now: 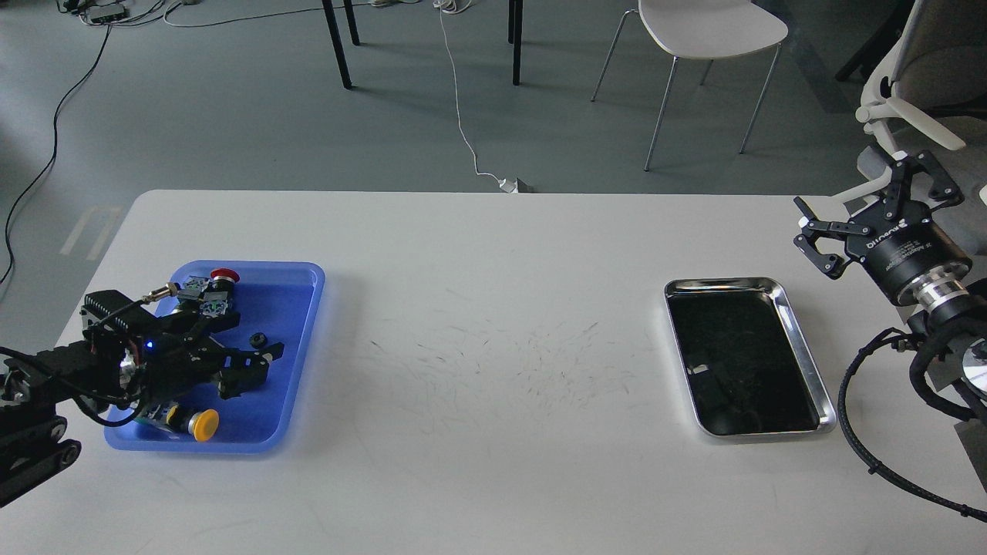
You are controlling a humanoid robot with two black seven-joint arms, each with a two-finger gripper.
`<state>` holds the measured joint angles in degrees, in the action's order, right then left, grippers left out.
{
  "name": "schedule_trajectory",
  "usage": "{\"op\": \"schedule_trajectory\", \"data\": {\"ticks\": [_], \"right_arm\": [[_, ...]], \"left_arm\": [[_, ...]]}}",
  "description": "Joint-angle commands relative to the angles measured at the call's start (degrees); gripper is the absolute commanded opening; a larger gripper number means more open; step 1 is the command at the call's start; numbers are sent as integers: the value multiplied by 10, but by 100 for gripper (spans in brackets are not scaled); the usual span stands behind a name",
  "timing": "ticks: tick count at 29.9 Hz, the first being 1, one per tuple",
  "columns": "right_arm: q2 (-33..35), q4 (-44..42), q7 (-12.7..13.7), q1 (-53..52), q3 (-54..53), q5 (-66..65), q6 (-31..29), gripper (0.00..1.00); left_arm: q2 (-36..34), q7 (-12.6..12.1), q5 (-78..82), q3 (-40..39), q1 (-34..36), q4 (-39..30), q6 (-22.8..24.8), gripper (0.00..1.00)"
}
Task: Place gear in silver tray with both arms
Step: 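Close the left gripper on the black gear and lift it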
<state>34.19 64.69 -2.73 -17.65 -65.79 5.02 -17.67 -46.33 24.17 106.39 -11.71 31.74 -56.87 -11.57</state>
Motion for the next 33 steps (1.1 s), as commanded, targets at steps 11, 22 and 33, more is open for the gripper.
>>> {"op": "schedule_trajectory", "data": {"ticks": [11, 22, 33], "right_arm": [[0, 0, 0, 1, 1, -2, 0, 99], [-2, 0, 0, 0, 1, -2, 0, 99], [-2, -5, 0, -4, 4, -5, 0, 99]], "left_arm": [[38, 14, -2, 8, 2, 84, -7, 82], [43, 19, -1, 9, 0, 102, -3, 52], [43, 32, 0, 12, -1, 102, 0, 34]]}}
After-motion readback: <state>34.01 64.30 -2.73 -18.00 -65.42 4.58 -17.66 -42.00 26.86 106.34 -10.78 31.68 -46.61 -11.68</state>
